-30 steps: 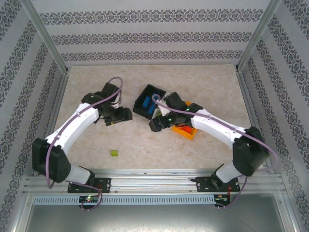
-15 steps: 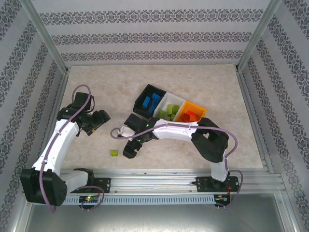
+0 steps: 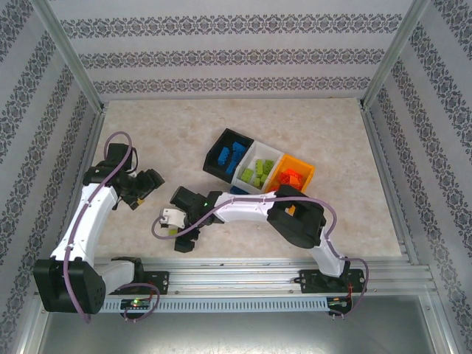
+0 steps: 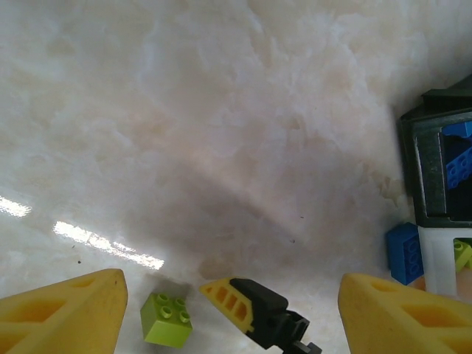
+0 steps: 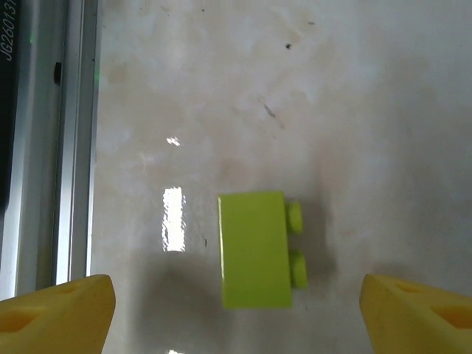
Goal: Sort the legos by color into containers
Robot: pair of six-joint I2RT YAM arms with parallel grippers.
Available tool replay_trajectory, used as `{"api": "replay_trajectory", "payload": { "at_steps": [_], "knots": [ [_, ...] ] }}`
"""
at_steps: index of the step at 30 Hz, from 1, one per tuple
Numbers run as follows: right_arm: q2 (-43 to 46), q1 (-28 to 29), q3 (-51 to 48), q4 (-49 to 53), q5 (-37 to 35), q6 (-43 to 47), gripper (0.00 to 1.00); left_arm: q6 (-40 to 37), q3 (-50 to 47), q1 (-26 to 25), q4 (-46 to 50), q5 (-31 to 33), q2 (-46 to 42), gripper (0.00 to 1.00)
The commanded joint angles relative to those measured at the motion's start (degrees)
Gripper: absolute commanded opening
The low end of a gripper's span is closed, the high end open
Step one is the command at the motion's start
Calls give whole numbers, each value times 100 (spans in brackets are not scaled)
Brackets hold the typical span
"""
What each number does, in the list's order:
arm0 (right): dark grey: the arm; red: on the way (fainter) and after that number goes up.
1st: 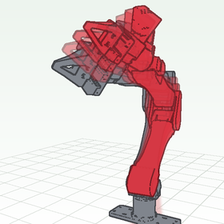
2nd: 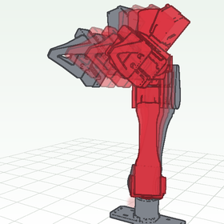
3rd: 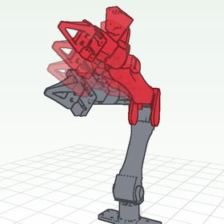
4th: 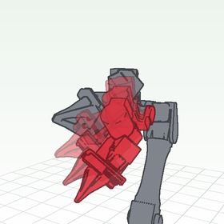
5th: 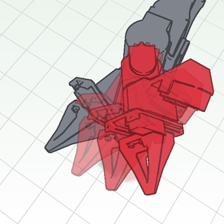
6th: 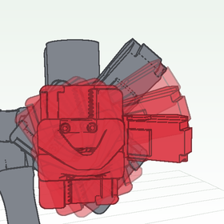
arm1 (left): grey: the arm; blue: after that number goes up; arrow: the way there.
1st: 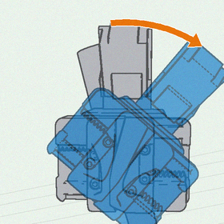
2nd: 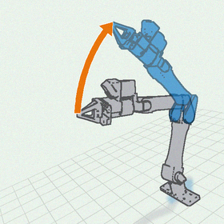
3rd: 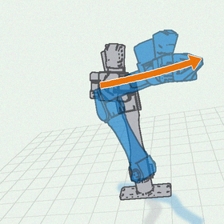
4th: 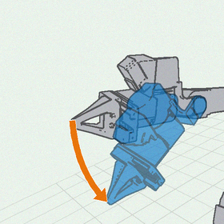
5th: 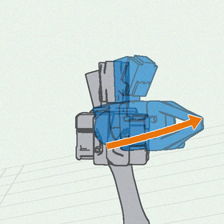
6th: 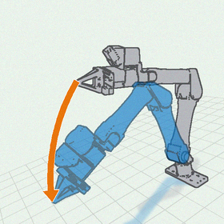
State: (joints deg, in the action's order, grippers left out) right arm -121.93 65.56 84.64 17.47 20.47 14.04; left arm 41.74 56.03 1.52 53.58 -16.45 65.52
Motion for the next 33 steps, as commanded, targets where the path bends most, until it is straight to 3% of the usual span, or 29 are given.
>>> {"api": "replay_trajectory", "payload": {
  "at_steps": [1,8,10,15,19,23,28,30,33],
  "knots": [
    [-220,34,264,-253,-9,166,85,-246,64,94,182,-69,-42,77],
    [-554,29,552,-280,16,82,70,-272,30,94,182,-113,60,77],
    [-552,28,538,-265,34,94,61,-272,40,94,176,-126,100,77],
    [-448,-23,451,-245,78,94,21,-273,86,94,123,-175,174,77],
    [-153,-107,237,-343,29,100,10,-288,101,95,102,-185,239,77],
    [460,-395,-234,-553,-78,-212,9,-373,200,96,124,-144,238,77],
    [1758,-1159,-1120,-675,-386,-912,9,-562,423,33,-40,-253,273,76],
    [2159,-1539,-1367,-476,-635,-1007,9,-649,496,-169,-106,-242,396,75],
    [2434,-2204,-1494,-55,-875,-991,10,-809,618,-870,-273,-187,794,75]
  ]
}}
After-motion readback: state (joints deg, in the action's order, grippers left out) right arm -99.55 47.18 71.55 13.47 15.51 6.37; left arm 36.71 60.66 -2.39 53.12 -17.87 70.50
